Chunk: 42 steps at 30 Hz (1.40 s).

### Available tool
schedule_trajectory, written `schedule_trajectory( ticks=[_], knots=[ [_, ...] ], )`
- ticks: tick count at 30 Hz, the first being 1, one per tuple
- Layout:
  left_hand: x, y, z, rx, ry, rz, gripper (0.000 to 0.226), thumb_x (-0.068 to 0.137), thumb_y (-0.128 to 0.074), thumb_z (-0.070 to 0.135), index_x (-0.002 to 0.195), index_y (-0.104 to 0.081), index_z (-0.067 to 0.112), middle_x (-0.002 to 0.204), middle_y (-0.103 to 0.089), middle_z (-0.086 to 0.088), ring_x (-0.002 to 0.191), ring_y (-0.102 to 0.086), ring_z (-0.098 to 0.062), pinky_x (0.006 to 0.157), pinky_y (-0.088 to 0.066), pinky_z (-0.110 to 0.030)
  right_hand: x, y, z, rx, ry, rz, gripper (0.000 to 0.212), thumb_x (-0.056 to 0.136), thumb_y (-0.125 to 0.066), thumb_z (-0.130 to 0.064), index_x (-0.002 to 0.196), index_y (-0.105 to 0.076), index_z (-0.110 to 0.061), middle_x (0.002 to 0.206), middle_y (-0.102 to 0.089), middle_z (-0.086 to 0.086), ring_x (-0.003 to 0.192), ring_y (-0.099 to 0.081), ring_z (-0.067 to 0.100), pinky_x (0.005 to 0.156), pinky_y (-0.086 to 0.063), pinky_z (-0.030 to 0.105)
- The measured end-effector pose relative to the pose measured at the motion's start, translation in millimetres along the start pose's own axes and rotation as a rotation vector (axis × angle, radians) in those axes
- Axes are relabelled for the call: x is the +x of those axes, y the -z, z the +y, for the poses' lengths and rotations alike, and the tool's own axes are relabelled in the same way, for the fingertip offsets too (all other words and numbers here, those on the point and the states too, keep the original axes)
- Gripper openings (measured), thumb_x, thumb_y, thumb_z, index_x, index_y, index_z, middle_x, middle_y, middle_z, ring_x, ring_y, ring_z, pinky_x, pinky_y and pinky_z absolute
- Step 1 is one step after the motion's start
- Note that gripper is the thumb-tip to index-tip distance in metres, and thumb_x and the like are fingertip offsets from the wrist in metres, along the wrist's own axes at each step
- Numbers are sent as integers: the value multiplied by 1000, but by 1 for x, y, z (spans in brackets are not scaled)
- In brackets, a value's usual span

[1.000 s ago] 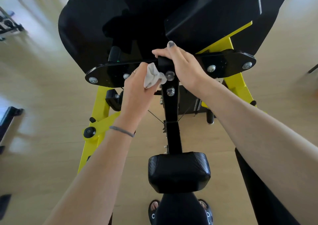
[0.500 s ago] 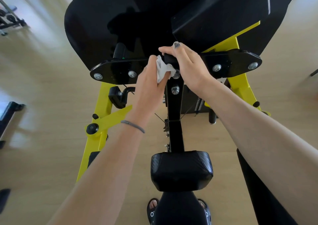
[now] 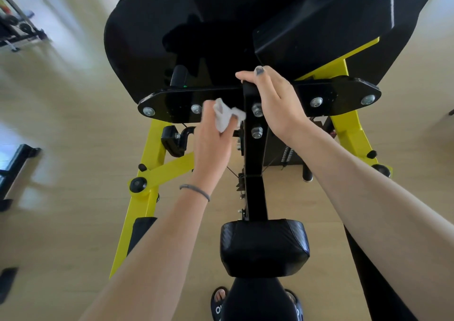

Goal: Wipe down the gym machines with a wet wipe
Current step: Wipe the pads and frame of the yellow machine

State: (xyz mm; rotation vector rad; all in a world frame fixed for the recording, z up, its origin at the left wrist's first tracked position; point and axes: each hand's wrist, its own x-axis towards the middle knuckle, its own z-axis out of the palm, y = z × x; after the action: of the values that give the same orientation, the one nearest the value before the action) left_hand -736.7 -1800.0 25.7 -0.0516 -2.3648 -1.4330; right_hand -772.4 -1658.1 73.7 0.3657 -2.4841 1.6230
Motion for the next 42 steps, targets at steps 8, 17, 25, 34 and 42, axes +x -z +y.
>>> schedule_trajectory(
  ticks=[8,17,25,34,42],
  knots=[
    [8,-1,-7,-18,194,61,14,92,-56,9,88,-44,15,90,-60,-9,74,-69,-29,59,-59,-43,1,-3,2,-50,35,30,49,110,-25,-35,134,-65,-22,121,-63,-8,105,-58,3,86,-41,9],
    [12,-19,28,-321,352,114,11,95,-59,20,93,-64,11,76,-66,-7,68,-58,-10,65,-49,-29,2,-4,4,-51,61,51,47,110,-28,-32,131,-67,-19,118,-62,-11,114,-57,2,99,-44,23],
    [29,-30,26,-386,486,236,24,86,-71,41,77,-68,19,76,-73,-3,79,-73,-23,81,-61,-47,3,-6,4,-50,73,65,47,108,-29,-32,129,-69,-20,114,-63,-8,110,-58,3,95,-45,22],
    [14,-30,0,-622,787,312,18,87,-78,20,94,-70,5,85,-77,-3,84,-76,-13,89,-56,-28,4,-6,4,-75,62,61,45,110,-29,-30,130,-68,-21,114,-62,-12,109,-57,0,90,-39,10],
    [29,-25,28,-591,559,353,34,85,-79,22,73,-50,10,65,-61,3,73,-73,-10,77,-58,-24,4,-6,4,-76,74,72,44,109,-30,-30,129,-69,-21,118,-64,-10,112,-57,0,93,-42,14]
  ],
)
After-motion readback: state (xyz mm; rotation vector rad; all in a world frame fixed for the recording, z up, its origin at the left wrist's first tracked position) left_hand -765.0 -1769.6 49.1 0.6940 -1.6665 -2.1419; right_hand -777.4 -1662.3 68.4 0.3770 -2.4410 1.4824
